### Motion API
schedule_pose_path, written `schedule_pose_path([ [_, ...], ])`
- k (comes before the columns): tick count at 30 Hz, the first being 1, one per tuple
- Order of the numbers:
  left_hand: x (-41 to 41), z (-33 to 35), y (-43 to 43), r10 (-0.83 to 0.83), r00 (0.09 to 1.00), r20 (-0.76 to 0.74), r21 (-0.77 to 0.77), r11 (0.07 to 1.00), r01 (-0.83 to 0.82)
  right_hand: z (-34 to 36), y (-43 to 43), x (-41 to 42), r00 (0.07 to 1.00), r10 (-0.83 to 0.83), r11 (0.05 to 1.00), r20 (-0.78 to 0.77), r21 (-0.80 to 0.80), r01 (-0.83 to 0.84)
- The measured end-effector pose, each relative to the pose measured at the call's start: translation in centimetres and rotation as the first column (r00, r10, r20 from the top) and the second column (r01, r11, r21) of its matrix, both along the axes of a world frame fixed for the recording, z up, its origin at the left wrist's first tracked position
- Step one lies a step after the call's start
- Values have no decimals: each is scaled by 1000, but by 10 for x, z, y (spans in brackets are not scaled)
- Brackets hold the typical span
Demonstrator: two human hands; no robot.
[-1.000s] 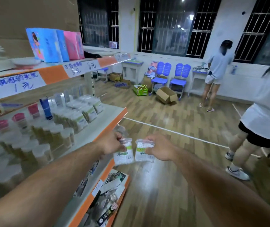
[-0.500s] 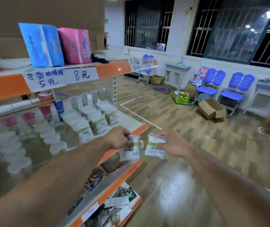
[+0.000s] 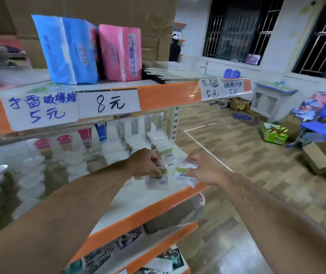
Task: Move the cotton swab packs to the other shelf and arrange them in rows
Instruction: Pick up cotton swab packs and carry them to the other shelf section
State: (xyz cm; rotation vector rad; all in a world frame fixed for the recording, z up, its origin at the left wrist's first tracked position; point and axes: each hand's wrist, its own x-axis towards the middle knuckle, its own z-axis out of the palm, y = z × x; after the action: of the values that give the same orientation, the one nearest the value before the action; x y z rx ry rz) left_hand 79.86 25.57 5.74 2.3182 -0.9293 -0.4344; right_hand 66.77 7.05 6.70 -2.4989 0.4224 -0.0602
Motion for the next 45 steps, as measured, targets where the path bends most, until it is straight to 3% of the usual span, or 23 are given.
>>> schedule_pose_path([
  [5, 18, -3, 10, 106, 994, 23, 45, 993, -107, -8, -10, 54, 989, 148, 989, -18, -11, -148],
  [8, 23, -2, 22, 221, 975, 34, 100, 970, -223, -10, -14, 83, 972, 234, 970, -21, 71, -232],
  [12, 23, -7, 43, 319, 946, 58, 109, 940, -324, -5, -14, 106, 935, 355, 935, -13, 27, -355],
  [18, 14, -21, 55, 378, 880, 286, 190, 878, -439, -15, -13, 128, 863, 506, 863, -15, 15, -505],
  [21, 10, -22, 52, 417, 868, 270, 255, 838, -482, -14, -13, 133, 838, 545, 838, -21, 16, -545],
  [25, 14, -11, 44, 336, 920, 199, 468, 793, -391, -11, -14, 139, 829, 560, 829, -22, 27, -559],
  [29, 16, -7, 40, 300, 933, 199, 532, 766, -360, -11, -15, 139, 837, 545, 836, -39, 91, -540],
  [37, 21, -29, 32, 336, 811, 479, 373, 758, -534, -17, -20, 135, 864, 501, 858, -43, 159, -489],
  [45, 28, -32, 23, 230, 794, 564, 433, 736, -521, -11, -19, 125, 844, 536, 842, -18, 81, -533],
])
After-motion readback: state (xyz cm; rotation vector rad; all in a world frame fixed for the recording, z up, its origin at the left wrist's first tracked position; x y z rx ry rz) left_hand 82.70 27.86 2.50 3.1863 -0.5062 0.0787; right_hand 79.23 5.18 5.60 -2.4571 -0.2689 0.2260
